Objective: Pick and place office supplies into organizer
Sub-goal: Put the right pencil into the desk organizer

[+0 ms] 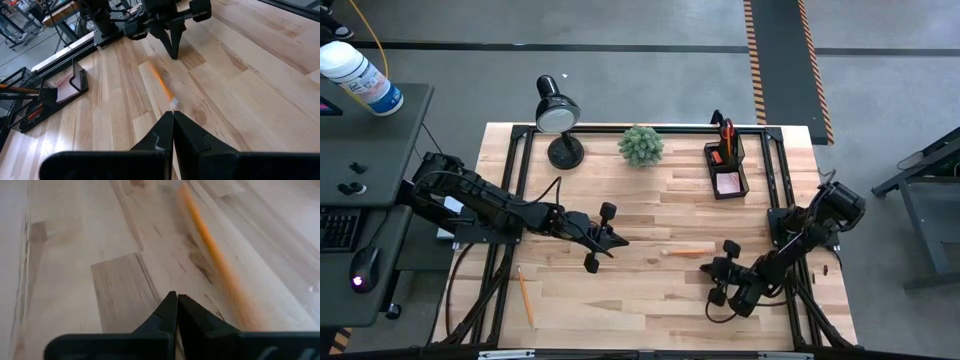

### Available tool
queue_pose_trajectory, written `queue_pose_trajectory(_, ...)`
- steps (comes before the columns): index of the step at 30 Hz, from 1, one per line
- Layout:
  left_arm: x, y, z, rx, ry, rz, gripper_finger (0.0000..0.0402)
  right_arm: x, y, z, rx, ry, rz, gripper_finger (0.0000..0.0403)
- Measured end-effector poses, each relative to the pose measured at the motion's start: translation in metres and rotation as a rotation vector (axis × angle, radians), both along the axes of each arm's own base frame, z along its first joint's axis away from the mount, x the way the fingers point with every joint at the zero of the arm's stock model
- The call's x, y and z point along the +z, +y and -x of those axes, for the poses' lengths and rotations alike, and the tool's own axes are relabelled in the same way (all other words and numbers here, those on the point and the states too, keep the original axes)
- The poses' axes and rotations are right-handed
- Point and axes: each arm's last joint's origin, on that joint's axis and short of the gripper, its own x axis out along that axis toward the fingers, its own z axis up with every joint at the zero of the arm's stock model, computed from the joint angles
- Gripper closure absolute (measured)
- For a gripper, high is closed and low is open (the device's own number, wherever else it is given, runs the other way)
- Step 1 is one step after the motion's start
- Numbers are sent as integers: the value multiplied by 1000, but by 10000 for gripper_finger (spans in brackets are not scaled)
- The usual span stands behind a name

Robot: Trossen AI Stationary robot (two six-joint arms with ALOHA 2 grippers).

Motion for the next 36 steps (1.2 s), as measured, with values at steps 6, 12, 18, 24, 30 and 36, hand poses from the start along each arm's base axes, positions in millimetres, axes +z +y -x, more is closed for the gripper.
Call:
queue_pose_trajectory(6, 0, 0, 0, 0, 2, -1, 401, -1, -3, 3, -31, 34, -14, 361)
queue_pose_trajectory(12, -1, 0, 0, 0, 7, -1, 401, -1, -1, 1, -6, 25, -12, 338)
queue_pose_trajectory(18, -1, 0, 0, 0, 7, -1, 401, 0, 4, -2, 64, 15, -13, 336)
queue_pose_trajectory(24, 0, 0, 0, 10, 5, 30, 401, 2, 7, -5, 107, -6, -3, 336)
queue_pose_trajectory(30, -11, -1, -7, 107, 1, 188, 401, 3, 6, -5, 88, -37, 32, 336)
queue_pose_trajectory(36, -40, -5, -28, 121, -36, 272, 401, 5, 5, -13, 124, -52, 49, 336)
